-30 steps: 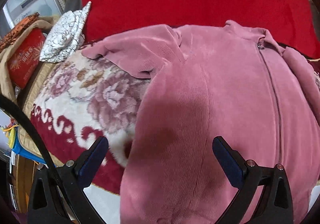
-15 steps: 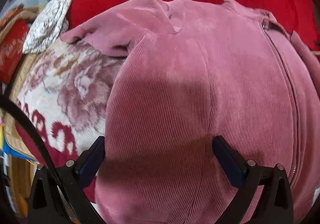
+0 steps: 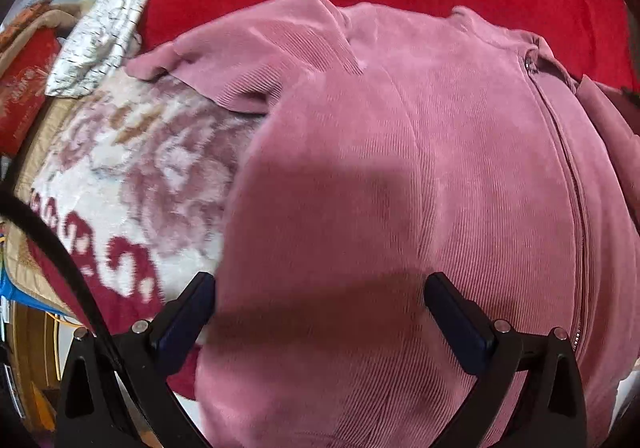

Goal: Fold large clothes

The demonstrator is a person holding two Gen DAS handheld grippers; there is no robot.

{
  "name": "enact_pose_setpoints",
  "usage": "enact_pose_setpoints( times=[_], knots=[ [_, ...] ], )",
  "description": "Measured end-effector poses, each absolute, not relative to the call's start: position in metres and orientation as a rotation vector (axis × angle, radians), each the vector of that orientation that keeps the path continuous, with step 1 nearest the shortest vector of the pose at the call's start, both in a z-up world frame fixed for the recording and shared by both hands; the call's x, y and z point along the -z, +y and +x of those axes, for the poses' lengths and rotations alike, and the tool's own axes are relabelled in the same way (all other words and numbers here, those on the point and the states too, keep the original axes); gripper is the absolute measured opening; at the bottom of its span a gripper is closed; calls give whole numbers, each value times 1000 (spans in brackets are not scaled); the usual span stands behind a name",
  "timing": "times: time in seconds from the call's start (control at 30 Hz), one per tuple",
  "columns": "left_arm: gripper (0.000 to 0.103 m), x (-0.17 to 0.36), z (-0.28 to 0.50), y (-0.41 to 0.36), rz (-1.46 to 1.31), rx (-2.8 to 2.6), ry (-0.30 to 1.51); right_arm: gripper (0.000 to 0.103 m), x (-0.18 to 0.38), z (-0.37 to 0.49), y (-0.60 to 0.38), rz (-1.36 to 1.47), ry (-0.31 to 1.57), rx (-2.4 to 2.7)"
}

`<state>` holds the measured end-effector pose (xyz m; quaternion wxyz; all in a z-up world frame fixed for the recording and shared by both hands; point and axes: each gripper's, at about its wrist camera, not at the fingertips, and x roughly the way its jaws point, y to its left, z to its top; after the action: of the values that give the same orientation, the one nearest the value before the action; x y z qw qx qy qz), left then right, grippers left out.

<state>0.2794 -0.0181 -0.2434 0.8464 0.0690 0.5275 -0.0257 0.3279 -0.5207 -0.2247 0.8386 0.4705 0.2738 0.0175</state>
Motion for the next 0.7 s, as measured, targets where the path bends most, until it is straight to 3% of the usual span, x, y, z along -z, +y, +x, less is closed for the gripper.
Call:
enact_pose_setpoints(
  times=[0.33,0.6,0.63,0.67,0.7],
  knots=[
    [103,195,252,16,148,33,940,15,177,324,-339,846,674,-402],
    [103,170,241,34,95,62,888,21,243,304,-255,887,1010,-472],
    [103,169,240,35,88,73,887,29,244,297,-258,894,1002,-469],
    [103,169,240,33,77,89,888,61,245,291,-258,897,992,-464],
    [103,169,240,31,66,104,891,78,242,283,-261,902,969,-457]
  ],
)
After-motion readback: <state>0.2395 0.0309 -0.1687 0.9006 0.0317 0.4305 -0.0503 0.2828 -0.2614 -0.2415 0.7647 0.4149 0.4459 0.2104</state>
